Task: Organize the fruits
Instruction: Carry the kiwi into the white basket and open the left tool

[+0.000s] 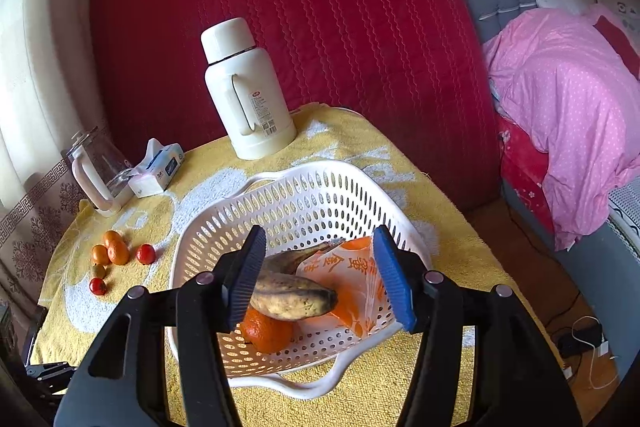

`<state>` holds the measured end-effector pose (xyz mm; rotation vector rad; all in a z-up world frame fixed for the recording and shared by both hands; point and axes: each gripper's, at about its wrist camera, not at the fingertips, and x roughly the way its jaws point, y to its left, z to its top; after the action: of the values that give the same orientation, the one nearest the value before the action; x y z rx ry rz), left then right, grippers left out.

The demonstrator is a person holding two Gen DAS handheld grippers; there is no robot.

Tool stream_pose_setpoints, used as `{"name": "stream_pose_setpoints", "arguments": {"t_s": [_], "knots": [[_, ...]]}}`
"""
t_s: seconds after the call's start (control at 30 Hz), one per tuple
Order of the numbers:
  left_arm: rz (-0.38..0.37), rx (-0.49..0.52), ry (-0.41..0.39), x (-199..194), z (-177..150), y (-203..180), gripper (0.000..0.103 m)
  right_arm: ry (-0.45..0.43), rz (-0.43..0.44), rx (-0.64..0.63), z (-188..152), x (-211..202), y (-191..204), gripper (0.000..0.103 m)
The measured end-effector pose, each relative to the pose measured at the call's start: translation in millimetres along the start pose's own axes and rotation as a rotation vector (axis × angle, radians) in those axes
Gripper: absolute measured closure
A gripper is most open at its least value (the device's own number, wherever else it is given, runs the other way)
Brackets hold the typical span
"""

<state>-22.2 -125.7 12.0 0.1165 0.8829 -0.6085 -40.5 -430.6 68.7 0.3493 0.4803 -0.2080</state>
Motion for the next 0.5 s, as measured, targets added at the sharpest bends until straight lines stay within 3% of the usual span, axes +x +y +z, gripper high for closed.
{"name": "stream_pose_setpoints", "arguments": {"t_s": [0.5], "knots": [[-0.053, 0.092, -0.081, -10.3, 36.3, -42.2, 0.078, -0.064, 0.000, 0.059, 8.0, -14.3, -16.1, 0.045]]}}
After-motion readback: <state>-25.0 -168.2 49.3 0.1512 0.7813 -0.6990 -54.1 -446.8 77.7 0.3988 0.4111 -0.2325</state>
